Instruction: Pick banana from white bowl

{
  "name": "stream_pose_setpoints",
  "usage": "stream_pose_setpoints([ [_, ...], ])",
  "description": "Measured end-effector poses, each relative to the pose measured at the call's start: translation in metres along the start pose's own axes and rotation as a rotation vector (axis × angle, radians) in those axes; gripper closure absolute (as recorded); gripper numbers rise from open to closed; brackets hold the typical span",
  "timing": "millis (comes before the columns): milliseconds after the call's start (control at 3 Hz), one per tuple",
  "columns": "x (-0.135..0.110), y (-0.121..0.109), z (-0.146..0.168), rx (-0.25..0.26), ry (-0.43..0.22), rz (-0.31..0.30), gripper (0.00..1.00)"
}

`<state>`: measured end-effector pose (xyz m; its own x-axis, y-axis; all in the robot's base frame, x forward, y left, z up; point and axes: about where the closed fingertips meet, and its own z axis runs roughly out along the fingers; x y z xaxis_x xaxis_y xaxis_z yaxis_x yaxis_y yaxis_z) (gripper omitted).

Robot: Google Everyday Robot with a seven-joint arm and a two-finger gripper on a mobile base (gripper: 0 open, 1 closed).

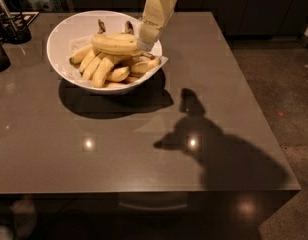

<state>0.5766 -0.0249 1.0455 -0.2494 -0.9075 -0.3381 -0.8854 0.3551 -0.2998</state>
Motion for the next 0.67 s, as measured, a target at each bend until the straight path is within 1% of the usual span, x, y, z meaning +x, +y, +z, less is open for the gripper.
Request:
stream_pose_setpoints([
  [333,-0.008,-0.003,0.003,0.006,-0.020,0.023,0.00],
  [667,-0.037,-0.009,0.023,-0.014,0.015,0.033,0.00],
])
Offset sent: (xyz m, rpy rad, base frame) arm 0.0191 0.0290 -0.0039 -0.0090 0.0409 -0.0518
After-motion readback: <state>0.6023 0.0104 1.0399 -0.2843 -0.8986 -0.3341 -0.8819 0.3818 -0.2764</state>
